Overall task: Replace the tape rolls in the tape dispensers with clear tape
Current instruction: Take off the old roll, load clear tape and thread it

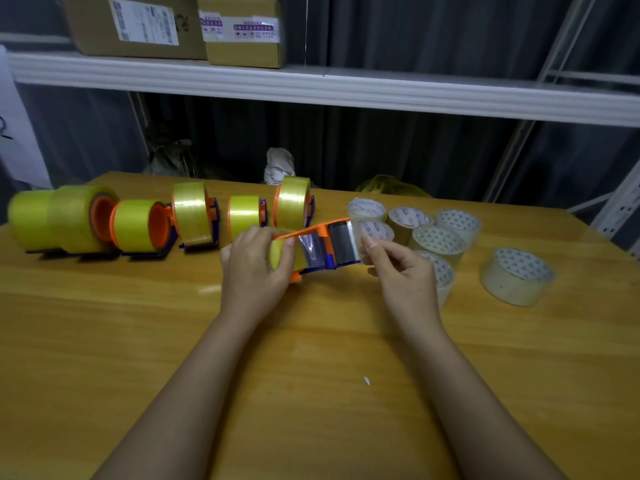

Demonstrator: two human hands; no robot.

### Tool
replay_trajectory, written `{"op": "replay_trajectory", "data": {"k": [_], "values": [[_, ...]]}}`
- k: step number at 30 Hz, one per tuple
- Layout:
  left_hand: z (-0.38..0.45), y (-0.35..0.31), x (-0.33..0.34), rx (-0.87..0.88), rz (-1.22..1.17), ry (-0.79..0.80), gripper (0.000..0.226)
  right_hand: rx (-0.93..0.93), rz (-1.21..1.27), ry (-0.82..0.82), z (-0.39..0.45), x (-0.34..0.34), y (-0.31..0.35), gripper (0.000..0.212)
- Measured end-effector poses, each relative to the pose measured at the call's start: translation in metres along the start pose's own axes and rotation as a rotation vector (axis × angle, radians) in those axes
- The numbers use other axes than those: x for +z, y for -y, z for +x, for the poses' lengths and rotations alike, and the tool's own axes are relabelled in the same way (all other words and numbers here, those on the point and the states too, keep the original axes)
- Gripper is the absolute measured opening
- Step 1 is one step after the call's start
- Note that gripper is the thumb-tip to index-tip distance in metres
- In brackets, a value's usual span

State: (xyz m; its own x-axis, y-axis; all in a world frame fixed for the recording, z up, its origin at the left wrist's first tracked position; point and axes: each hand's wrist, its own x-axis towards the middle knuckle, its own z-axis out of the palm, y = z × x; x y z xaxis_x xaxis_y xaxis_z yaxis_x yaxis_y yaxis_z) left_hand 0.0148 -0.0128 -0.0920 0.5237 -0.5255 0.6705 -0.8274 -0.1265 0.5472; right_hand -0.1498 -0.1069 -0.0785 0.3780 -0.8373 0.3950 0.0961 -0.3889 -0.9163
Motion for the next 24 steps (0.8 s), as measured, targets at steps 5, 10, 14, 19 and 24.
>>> {"op": "replay_trajectory", "data": {"k": [5,10,14,19,24], "values": [[-0.0008,-0.0011,0.0003,0.029,0.030,-0.002,0.035,-0.012,-0.032,-0.011,0.0001,0.0013,-0.0013,0.015],[-0.0015,-0.0029,0.0007,0.037,0.056,0.001,0.036,-0.034,-0.050,-0.059,0.0000,-0.0001,-0.0003,0.020],[-0.0017,-0.0039,0.0015,0.045,0.102,-0.013,0.037,-0.093,-0.111,-0.114,-0.0016,0.0009,0.0002,0.025],[-0.0015,-0.0062,0.0025,0.020,0.132,-0.027,0.039,-0.149,-0.148,-0.179,-0.0019,0.0017,-0.0013,0.016],[-0.0030,-0.0081,0.0050,0.025,0.092,0.002,0.043,-0.147,-0.123,-0.217,-0.0016,0.0004,0.0018,0.018]]}}
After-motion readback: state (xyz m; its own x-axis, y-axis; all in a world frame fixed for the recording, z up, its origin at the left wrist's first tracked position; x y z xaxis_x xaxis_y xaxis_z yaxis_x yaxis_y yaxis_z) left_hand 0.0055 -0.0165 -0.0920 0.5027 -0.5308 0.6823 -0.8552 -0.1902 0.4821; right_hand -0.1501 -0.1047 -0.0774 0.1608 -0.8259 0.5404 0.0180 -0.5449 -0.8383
